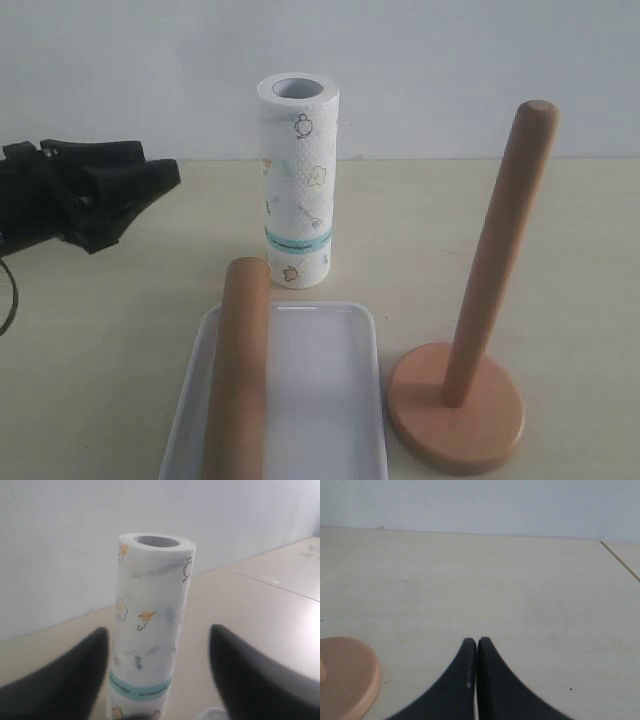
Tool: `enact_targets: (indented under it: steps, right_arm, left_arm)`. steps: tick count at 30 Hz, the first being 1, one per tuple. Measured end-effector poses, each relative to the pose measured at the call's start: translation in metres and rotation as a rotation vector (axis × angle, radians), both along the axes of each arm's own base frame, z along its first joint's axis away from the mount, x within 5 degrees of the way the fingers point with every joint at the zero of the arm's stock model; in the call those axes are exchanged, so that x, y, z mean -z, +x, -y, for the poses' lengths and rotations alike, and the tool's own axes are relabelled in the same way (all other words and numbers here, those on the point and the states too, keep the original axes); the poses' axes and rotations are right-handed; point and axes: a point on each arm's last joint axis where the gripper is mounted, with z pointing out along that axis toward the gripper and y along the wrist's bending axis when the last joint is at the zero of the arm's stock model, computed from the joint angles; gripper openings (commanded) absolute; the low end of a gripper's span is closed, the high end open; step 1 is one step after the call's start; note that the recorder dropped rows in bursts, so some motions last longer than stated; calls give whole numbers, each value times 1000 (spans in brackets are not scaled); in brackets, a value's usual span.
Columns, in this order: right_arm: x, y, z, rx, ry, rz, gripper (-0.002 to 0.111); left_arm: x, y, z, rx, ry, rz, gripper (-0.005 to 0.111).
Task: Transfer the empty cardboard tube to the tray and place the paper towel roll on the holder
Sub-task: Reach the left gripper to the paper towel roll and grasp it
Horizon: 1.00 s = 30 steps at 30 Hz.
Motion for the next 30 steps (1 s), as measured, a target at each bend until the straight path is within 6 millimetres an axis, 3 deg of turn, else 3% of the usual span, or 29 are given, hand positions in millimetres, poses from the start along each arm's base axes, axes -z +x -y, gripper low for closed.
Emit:
enact_targets:
  steps: [2, 10, 21, 30]
  right_arm:
    - [0, 0, 0, 0, 0, 0, 0]
    - [0, 0, 0, 1, 2, 0, 0]
    - [0, 0, 0, 1, 2, 0, 0]
    - [0, 0, 0, 1, 2, -6, 0]
  left_arm:
    - [8, 5, 1, 12, -40, -39, 110]
    - [28, 28, 7, 62, -23, -3, 110]
    - [40, 83, 56, 199, 8, 123, 110]
    - [61, 118, 68, 215, -3, 130, 110]
